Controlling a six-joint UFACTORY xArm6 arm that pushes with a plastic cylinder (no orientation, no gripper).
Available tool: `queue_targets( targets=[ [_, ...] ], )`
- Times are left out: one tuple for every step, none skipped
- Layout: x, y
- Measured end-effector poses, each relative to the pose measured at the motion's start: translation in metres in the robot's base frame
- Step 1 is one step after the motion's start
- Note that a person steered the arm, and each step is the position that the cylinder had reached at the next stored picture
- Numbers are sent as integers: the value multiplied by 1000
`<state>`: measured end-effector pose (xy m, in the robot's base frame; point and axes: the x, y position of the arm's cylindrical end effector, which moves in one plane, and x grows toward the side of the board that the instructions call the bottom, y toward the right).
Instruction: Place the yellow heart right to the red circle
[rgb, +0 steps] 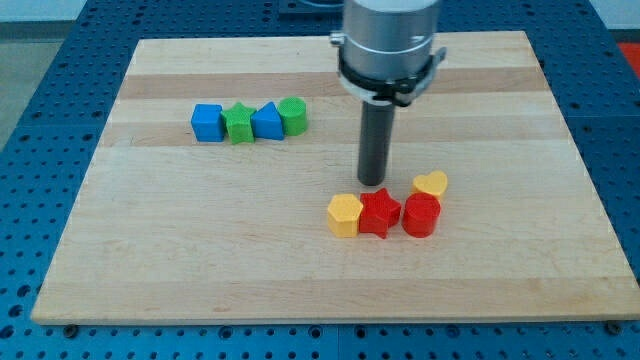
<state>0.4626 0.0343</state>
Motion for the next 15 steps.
queue_targets(
  targets=[
    [1, 4],
    [3, 20],
    [15, 28],
    [15, 43],
    [12, 77],
    [11, 89],
    [-3, 89],
    [-25, 117],
    [-19, 155],
    [-1, 163],
    [13, 162],
    [25, 152],
    [31, 140],
    [24, 135],
    [-5, 135]
  ],
)
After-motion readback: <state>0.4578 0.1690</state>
